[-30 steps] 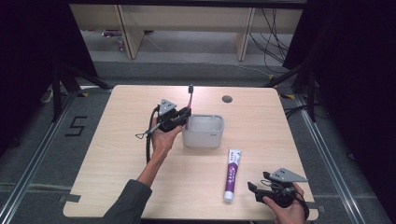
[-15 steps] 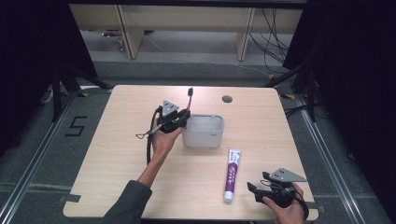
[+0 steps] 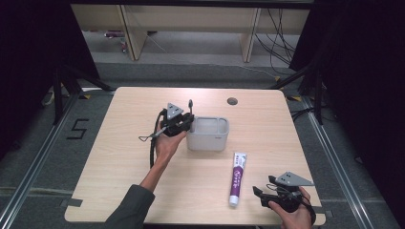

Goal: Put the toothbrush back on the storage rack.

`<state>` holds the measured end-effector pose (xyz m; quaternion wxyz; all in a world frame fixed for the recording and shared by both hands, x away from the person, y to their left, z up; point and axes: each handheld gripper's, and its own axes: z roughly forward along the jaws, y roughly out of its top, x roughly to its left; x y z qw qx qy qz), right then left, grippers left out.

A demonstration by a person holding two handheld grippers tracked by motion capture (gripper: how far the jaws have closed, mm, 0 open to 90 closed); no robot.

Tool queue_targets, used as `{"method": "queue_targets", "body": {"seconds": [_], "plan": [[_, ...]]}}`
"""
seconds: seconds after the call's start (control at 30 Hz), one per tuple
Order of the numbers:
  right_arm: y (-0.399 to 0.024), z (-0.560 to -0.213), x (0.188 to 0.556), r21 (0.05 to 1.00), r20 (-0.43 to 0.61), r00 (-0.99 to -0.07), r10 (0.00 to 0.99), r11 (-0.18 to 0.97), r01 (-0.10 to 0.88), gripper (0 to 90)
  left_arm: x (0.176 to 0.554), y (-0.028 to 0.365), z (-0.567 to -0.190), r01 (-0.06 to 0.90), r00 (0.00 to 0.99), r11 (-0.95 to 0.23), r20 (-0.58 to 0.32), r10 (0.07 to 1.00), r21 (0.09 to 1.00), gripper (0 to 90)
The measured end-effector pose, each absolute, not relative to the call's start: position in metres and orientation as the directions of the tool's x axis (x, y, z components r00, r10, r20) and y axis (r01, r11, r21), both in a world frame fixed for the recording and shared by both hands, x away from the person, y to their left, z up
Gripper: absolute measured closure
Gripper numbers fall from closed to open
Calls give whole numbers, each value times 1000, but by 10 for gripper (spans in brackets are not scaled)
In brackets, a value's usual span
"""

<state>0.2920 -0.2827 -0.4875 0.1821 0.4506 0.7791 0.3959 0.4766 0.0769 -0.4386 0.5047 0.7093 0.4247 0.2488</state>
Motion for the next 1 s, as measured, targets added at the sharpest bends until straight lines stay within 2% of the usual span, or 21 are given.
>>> {"method": "queue_targets", "body": {"seconds": [0.3, 0.33, 0.63, 1.0], "plan": [[-282, -487, 291, 778, 87, -524, 847, 271, 567, 249, 474, 78, -435, 348, 515, -123, -80, 854, 929, 665], [-282, -487, 291, 778, 87, -525, 847, 271, 567, 249, 474, 79, -434, 351, 508, -116, -86, 857, 929, 617], [-281, -488, 291, 778, 87, -528, 845, 273, 566, 248, 471, 82, -431, 379, 487, -103, -104, 867, 920, 424], [-280, -487, 290, 764, 107, -518, 849, 262, 589, 248, 454, 98, -416, 438, 506, -136, -119, 854, 889, 335]]}}
